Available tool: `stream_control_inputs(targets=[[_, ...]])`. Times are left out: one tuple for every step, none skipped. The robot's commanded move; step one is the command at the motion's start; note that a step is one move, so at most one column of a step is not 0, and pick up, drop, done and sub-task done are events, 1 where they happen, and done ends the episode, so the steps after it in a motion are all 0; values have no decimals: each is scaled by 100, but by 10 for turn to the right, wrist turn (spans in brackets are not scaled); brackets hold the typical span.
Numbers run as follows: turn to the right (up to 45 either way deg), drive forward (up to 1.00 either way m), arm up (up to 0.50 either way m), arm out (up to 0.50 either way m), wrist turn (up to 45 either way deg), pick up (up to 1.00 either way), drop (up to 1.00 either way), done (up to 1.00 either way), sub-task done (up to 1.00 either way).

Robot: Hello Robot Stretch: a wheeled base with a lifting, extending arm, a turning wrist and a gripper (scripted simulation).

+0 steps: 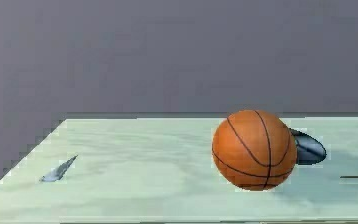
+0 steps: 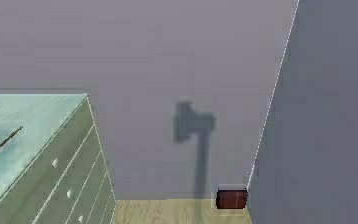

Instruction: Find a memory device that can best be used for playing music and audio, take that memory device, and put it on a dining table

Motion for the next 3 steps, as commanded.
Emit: stream_control_inputs(targets=[[-450,0,0,0,0,0,0,0,0],[-180,0,0,0,0,0,0,0,0],[0,0,50,0,0,0,0,0,0]])
